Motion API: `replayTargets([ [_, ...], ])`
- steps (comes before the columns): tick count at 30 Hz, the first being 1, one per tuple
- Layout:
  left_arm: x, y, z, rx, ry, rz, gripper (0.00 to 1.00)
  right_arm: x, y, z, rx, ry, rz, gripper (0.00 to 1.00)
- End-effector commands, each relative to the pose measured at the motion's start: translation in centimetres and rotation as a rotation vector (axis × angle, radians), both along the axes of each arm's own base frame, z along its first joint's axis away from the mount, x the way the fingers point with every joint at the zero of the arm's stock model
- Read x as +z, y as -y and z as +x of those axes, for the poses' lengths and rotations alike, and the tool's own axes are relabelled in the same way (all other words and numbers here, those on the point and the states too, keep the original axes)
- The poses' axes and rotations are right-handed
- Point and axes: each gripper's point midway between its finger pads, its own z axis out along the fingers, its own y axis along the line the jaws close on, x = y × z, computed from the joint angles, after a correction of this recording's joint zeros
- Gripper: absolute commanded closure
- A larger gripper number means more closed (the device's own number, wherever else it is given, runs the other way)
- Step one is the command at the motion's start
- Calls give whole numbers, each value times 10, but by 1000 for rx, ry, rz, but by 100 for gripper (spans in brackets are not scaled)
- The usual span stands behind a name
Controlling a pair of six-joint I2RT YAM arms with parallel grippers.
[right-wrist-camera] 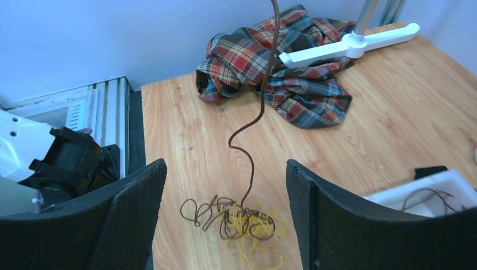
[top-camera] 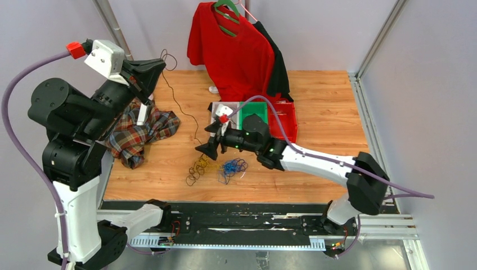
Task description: Untangle the cables
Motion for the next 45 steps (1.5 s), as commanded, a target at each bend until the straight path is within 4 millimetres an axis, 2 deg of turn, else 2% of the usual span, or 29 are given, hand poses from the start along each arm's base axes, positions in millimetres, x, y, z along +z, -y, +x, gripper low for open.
replayTargets([
  [1, 17, 0, -22, -33, 57, -23, 100, -13, -31, 8, 20, -15, -17, 24],
  [4, 25, -2, -25, -31, 71, -24, 100, -32, -48, 21, 5, -45, -47, 29],
  [9, 40, -5, -33, -27, 106, -35, 100, -62, -66, 33, 10, -98, -90, 39],
  [13, 53, -11, -41, -11, 144, -42, 100, -83, -68, 45, -7, -156, -117, 52],
  [17, 73, -20, -49, 30, 193, -68, 100, -97, -60, 53, -33, -177, -155, 63],
  [20, 94, -30, -61, 59, 247, -101, 100, -110, -47, 60, -68, -184, -185, 68],
  [24, 115, -45, -77, 107, 308, -154, 100, -121, -24, 65, -108, -203, -206, 68],
  [29, 120, -66, -78, 214, 321, -212, 100, -135, 20, 66, -200, -220, -218, 68],
  [30, 120, -73, -77, 249, 327, -229, 100, -144, 31, 63, -220, -231, -231, 67],
  [35, 121, -89, -76, 332, 362, -251, 100, -164, 71, 56, -323, -247, -269, 64],
  [38, 110, -89, -69, 353, 336, -216, 100, -162, 86, 53, -353, -249, -256, 63],
  [40, 86, -86, -63, 349, 278, -175, 100, -152, 89, 53, -357, -243, -235, 65],
  [42, 45, -73, -51, 306, 182, -89, 99, -137, 86, 52, -342, -225, -210, 70],
  [45, -44, -53, -31, 231, -14, 52, 99, -111, 78, 49, -293, -204, -178, 92],
])
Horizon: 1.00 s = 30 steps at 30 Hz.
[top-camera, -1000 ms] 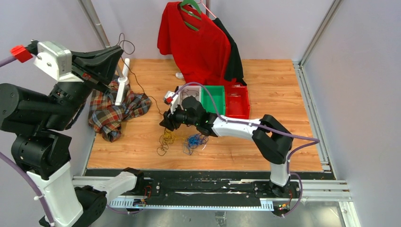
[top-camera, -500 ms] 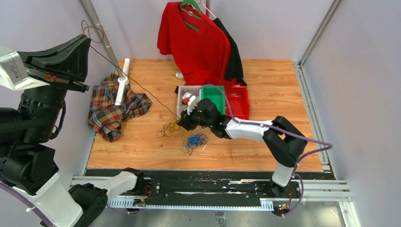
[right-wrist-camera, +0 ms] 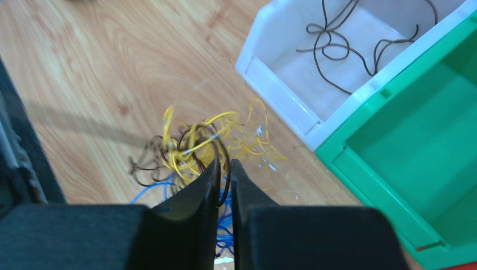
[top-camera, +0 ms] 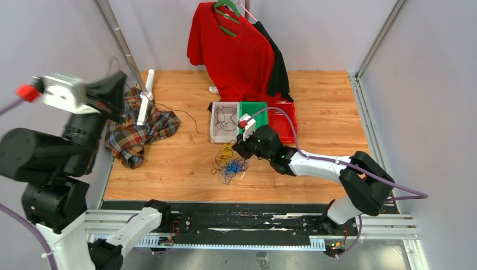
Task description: Untangle the cables
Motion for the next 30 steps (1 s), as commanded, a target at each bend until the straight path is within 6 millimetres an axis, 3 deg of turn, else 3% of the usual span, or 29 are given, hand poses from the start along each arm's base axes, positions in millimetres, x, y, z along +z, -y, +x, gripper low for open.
replayTargets([
  [1, -113, 22, 18, -87, -256, 160, 99, 47, -7, 4, 24, 49, 73, 98],
  [2, -160, 29, 28, -113, -354, 209, 99, 53, -9, 3, 36, 53, 81, 99],
  [3, -193, 35, 30, -147, -416, 260, 99, 59, -10, 2, 48, 58, 89, 99],
  [5, -248, 38, 32, -172, -519, 314, 99, 67, -12, 0, 66, 65, 100, 99],
  [7, -290, 41, 30, -205, -584, 372, 99, 72, -14, -3, 85, 70, 107, 99],
  [12, -351, 39, 30, -226, -672, 486, 95, 76, -15, -9, 117, 67, 118, 99],
  [16, -399, 39, 32, -266, -771, 586, 71, 73, -18, -12, 113, 43, 99, 99],
  [20, -406, 72, 13, -500, -783, 573, 28, 76, -22, -11, 52, 54, 44, 99],
  [25, -394, 103, 3, -716, -793, 526, 20, 76, -25, -5, -102, 51, -85, 99],
  [30, -379, 123, 12, -776, -799, 385, 18, 79, -38, -12, -179, 47, -165, 99],
])
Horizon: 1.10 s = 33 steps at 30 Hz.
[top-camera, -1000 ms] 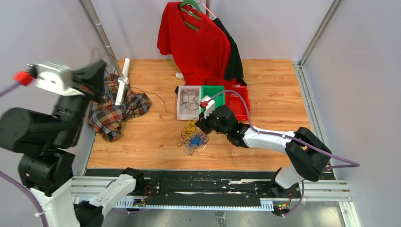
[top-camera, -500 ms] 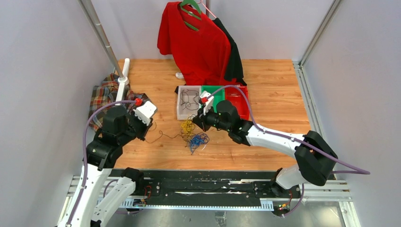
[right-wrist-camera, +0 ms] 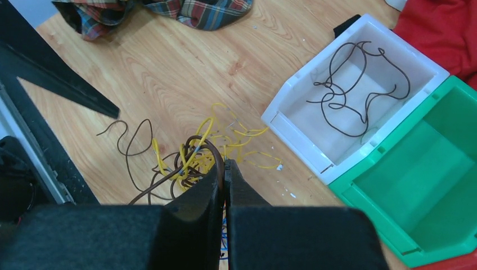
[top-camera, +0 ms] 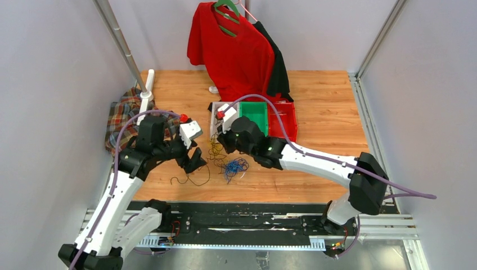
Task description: Untangle the cables
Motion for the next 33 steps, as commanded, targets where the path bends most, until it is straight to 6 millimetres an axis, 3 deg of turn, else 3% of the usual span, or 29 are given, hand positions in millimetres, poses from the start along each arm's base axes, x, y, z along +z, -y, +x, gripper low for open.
replayTargets([
  [1, 32, 27, -2, -62, 11, -181, 18, -12, 5, -1, -147, -13, -141, 99],
  [5, 38, 29, -2, -4, 18, -263, 19, -8, -2, -5, -169, -29, -142, 99],
  [9, 25, 26, 6, 93, 20, -317, 22, -8, -11, -13, -145, -75, -92, 99],
  [12, 14, 18, 23, 189, 51, -316, 27, -8, -16, -17, -123, -98, -73, 99],
  [17, 7, 28, 28, 178, -10, -358, 31, -12, -19, -20, -108, -117, -69, 99],
  [21, -5, 25, 43, 234, -18, -341, 36, -18, -21, -21, -96, -134, -72, 99],
  [24, -15, 23, 48, 259, -33, -322, 49, -21, -19, -21, -93, -142, -74, 99],
  [28, -20, 14, 48, 265, -14, -241, 78, -26, -13, -16, -100, -153, -80, 99],
  [33, -18, 4, 45, 257, 15, -159, 91, -42, 3, -7, -122, -168, -104, 99],
])
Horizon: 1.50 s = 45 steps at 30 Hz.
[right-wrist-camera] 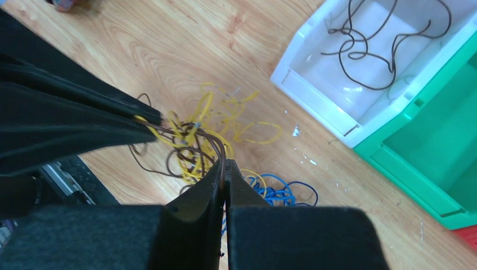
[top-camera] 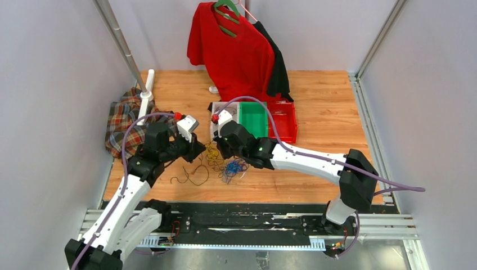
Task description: Untangle the cables
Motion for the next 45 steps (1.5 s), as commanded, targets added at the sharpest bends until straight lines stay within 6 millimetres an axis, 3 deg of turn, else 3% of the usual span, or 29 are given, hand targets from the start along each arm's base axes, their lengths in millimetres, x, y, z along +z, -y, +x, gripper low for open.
replayTargets([
  [1, 13, -8, 2, -7, 64, 72, 93, -16, 16, 8, -22, -26, -16, 99],
  [9, 40, -11, 4, -23, 121, 101, 99, -41, 37, 15, -34, -41, -68, 99],
  [17, 109, -14, -4, -26, 235, 87, 99, -78, 60, 7, -44, -76, -126, 99],
  [21, 133, -17, -13, -45, 285, 103, 99, -86, 73, 6, -70, -86, -140, 99],
  [29, 144, -31, -25, -77, 360, 219, 99, -86, 109, 12, -148, -120, -81, 99],
  [31, 138, -26, -32, -116, 330, 204, 99, -70, 100, 8, -85, -100, -20, 95],
  [34, 130, -18, -38, -155, 291, 168, 100, -33, 82, 3, -3, -43, 96, 66],
  [39, 129, -13, -40, -181, 267, 145, 99, 47, 46, -17, 172, 123, 311, 38],
  [45, 127, -10, -44, -199, 243, 135, 100, 120, 12, -41, 293, 267, 456, 35],
])
